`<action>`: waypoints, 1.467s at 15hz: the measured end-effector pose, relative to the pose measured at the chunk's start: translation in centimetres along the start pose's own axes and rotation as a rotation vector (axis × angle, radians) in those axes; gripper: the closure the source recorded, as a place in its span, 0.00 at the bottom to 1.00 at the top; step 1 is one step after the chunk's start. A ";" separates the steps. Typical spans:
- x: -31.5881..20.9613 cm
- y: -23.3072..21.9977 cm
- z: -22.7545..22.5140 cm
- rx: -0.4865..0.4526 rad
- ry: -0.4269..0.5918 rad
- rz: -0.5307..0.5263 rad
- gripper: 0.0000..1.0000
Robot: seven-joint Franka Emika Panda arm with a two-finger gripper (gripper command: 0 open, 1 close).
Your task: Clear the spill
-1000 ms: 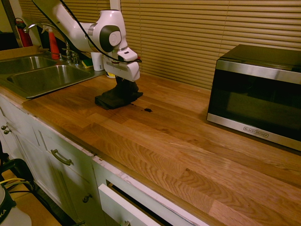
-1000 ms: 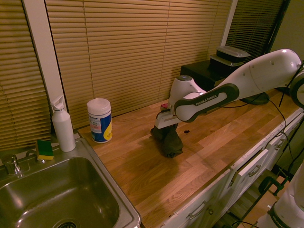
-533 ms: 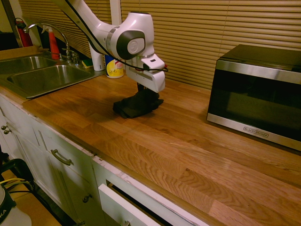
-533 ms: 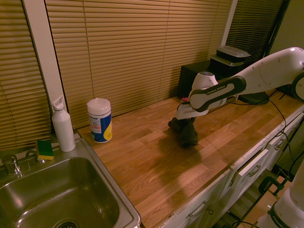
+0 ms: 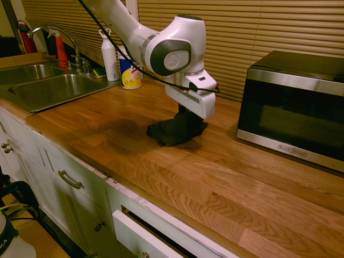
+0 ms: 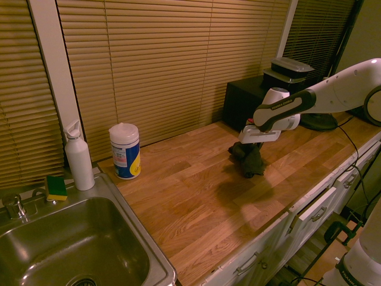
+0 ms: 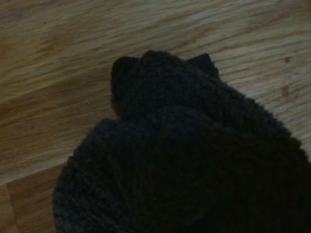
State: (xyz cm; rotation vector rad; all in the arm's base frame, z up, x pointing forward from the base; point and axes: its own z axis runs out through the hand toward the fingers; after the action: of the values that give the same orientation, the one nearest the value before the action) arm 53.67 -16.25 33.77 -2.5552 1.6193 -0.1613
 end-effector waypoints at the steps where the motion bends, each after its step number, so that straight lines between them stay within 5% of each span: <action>1: 0.1 0.1 0.0 0.003 -0.004 -0.004 1.00; 9: -3.1 -1.2 0.0 -0.007 0.022 -0.100 1.00; 22: -21.6 -8.7 0.7 -0.029 0.034 -0.275 1.00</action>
State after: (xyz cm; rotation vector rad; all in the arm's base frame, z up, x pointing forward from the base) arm 52.35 6.99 33.74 -2.8011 1.2814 -0.2072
